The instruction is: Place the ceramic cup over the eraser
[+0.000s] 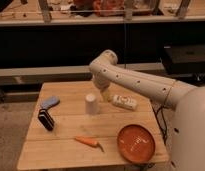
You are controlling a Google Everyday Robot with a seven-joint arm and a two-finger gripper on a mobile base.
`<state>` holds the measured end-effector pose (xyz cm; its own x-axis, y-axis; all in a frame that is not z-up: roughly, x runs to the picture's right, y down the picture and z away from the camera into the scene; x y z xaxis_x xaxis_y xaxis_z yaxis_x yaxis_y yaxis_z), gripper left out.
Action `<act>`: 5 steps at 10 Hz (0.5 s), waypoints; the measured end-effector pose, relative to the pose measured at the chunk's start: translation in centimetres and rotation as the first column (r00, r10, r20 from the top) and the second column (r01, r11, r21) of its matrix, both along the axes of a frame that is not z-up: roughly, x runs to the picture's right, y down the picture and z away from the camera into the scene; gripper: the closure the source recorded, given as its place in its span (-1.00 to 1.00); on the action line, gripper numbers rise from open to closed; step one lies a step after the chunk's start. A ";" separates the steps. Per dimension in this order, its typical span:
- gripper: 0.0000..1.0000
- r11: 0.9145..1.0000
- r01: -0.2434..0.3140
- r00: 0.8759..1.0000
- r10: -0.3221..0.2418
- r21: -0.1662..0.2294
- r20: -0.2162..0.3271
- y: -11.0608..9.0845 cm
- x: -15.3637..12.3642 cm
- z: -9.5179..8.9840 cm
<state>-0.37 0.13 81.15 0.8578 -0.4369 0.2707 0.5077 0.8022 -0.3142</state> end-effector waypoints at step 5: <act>-0.60 0.999 0.029 0.999 -0.028 -0.015 0.033 0.6 -1.7 1.0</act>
<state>-2.10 0.76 82.10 0.8357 -0.4566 0.3052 0.5405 0.7823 -0.3097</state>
